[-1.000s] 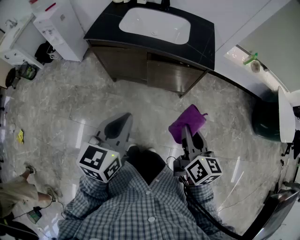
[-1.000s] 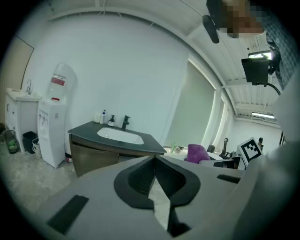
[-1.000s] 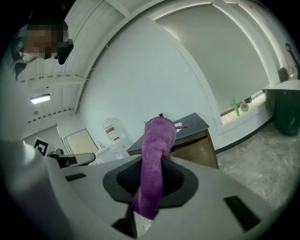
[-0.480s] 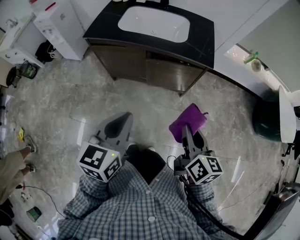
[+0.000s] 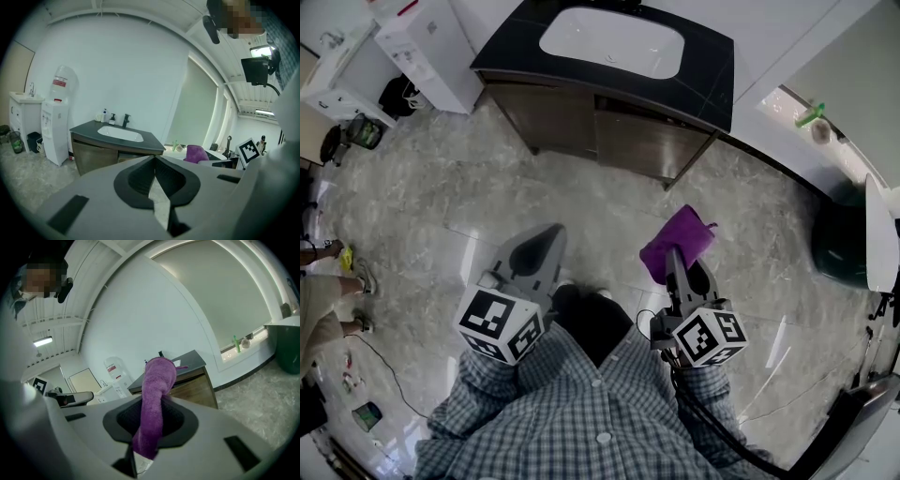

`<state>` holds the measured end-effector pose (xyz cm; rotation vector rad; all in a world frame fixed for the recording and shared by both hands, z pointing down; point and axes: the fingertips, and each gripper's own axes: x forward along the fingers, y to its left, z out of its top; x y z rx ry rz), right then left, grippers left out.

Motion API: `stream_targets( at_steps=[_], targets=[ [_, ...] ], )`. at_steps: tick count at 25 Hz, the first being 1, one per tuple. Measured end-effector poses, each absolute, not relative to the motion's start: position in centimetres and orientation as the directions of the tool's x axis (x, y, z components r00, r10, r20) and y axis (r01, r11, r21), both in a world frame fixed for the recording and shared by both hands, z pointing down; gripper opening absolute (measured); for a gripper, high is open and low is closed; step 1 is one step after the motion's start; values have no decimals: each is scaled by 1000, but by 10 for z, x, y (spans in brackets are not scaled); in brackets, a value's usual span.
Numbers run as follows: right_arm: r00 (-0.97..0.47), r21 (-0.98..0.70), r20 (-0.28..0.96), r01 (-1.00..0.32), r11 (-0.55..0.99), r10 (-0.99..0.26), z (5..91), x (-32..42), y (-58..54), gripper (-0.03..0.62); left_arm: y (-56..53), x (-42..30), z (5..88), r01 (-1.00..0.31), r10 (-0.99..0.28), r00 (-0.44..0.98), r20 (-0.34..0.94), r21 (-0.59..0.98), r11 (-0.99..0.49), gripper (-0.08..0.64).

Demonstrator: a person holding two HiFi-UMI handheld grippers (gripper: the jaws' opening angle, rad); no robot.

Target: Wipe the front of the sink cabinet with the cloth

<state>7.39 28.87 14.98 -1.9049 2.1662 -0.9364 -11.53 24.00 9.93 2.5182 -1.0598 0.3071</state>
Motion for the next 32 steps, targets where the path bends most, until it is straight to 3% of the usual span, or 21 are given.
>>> stream_targets(
  at_steps=[19,32],
  targets=[
    [-173,-520,348,-854,-36,-921,170,116,331,77,263,-69,100,-703,-622,708,334,254,-664,11],
    [-94,-467,373,-879,-100,-923,174,135,230,77,161,-77,115,-696,-608,716,342,286,-658,11]
  ],
)
